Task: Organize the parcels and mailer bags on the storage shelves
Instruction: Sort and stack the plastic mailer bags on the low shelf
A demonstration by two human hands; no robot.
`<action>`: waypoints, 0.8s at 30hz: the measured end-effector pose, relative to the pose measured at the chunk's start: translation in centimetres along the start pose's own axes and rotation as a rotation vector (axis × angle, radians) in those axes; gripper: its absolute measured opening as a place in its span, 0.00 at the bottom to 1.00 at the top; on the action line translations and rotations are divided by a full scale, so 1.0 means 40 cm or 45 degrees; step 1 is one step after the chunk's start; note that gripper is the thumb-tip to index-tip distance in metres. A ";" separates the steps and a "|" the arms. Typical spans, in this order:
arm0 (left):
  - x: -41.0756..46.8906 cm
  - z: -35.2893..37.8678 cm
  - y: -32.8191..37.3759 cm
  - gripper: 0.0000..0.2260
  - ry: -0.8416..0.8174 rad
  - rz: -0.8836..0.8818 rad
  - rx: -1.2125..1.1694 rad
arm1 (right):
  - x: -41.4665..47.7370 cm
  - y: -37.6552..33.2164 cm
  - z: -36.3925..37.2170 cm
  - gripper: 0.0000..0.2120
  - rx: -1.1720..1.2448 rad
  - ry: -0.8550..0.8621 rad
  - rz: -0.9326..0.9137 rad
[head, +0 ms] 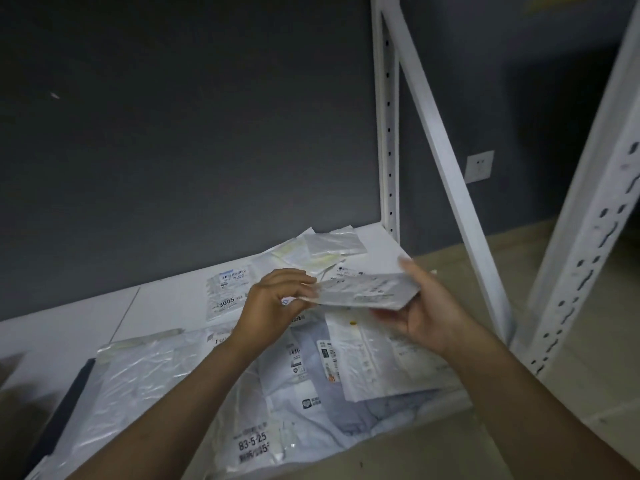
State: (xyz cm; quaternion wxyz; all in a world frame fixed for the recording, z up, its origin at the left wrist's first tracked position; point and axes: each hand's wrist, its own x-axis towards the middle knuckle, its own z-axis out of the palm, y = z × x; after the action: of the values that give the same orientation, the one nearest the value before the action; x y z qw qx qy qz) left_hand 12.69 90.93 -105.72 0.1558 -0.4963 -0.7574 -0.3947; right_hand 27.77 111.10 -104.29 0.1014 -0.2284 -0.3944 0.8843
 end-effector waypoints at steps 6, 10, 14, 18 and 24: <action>-0.025 -0.012 0.051 0.40 -0.271 -0.536 0.058 | 0.004 0.036 -0.047 0.15 -0.095 0.047 -0.076; -0.039 -0.010 0.081 0.49 -0.340 -0.778 -0.294 | -0.002 0.039 -0.065 0.15 -0.093 0.058 -0.098; -0.042 -0.001 0.111 0.34 0.077 -0.990 -0.525 | -0.021 0.046 -0.060 0.13 -0.147 0.022 -0.138; -0.037 -0.008 0.119 0.21 0.206 -1.070 -0.497 | -0.038 0.032 -0.060 0.11 -0.494 0.062 -0.126; -0.033 -0.007 0.142 0.05 0.365 -1.147 -0.719 | -0.073 0.009 -0.053 0.11 -0.554 -0.022 -0.093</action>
State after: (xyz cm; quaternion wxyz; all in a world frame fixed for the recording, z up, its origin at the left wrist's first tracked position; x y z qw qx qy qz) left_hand 18.21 90.97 -103.85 -0.0659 -0.0869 -0.7308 -0.6739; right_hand 31.34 111.17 -104.86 0.0783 -0.2230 -0.5849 0.7759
